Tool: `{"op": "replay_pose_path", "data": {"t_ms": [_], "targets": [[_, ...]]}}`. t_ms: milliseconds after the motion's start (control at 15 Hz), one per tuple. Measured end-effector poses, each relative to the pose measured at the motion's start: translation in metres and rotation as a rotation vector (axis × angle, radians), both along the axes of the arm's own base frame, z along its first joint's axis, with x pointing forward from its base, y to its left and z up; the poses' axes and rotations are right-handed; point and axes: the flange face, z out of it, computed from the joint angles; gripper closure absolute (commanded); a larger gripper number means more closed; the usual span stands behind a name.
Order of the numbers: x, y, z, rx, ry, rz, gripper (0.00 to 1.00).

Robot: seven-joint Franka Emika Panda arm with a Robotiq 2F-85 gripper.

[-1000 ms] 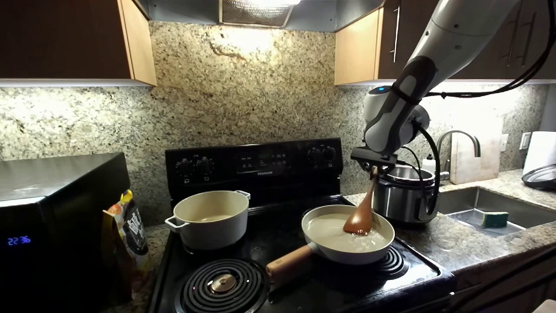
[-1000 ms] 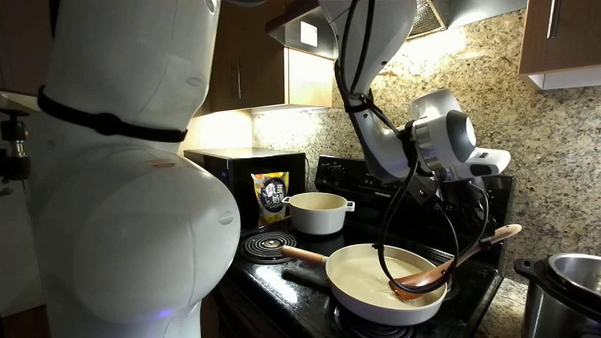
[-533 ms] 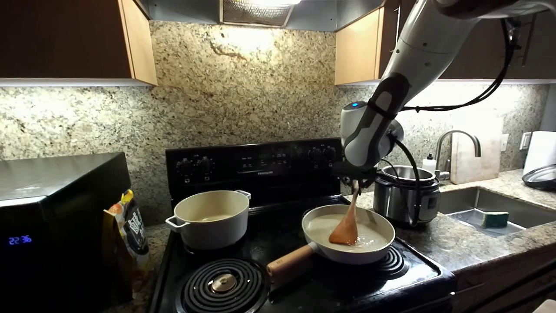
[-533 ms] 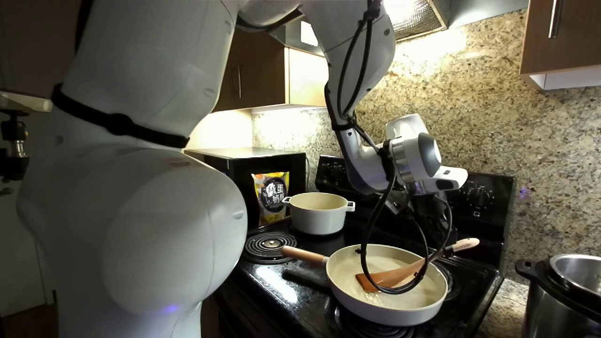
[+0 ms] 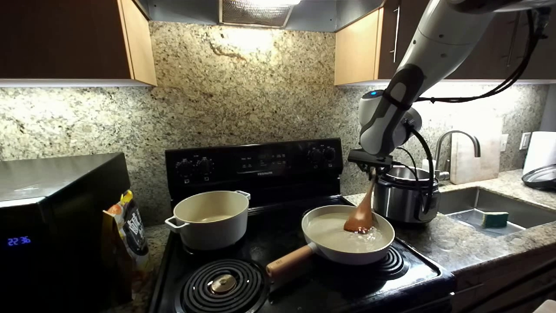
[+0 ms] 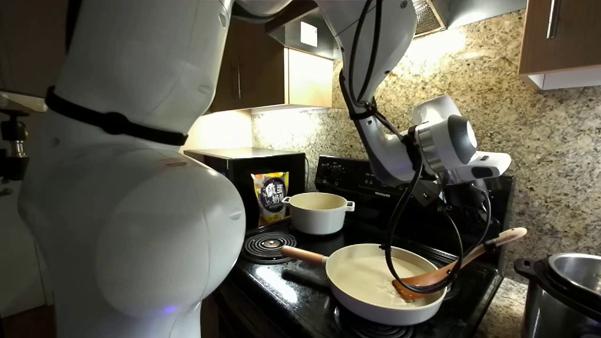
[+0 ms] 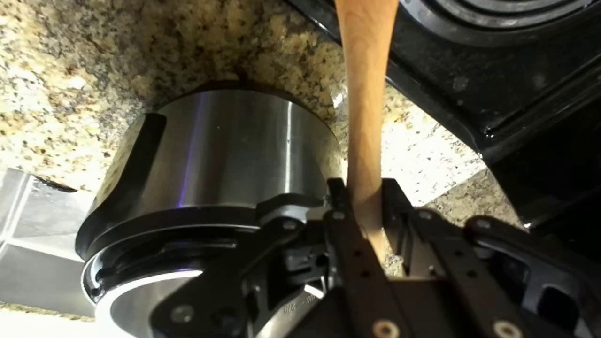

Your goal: Stir the water in the pan using the wooden soon

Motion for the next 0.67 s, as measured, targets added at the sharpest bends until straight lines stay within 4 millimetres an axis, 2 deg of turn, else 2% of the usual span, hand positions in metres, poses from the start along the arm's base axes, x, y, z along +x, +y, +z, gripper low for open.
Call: {"op": "replay_pose_path", "data": {"t_ms": [133, 267, 400, 533, 667], "targets": [[0.005, 0.019, -0.014, 0.006, 0.025, 0.032, 0.95], [0.013, 0.049, -0.033, 0.010, 0.056, 0.086, 0.95], [0.018, 0.067, -0.043, 0.011, 0.068, 0.110, 0.95], [0.018, 0.062, -0.039, 0.011, 0.058, 0.098, 0.95], [0.014, 0.040, -0.025, 0.016, 0.029, 0.051, 0.95]]}}
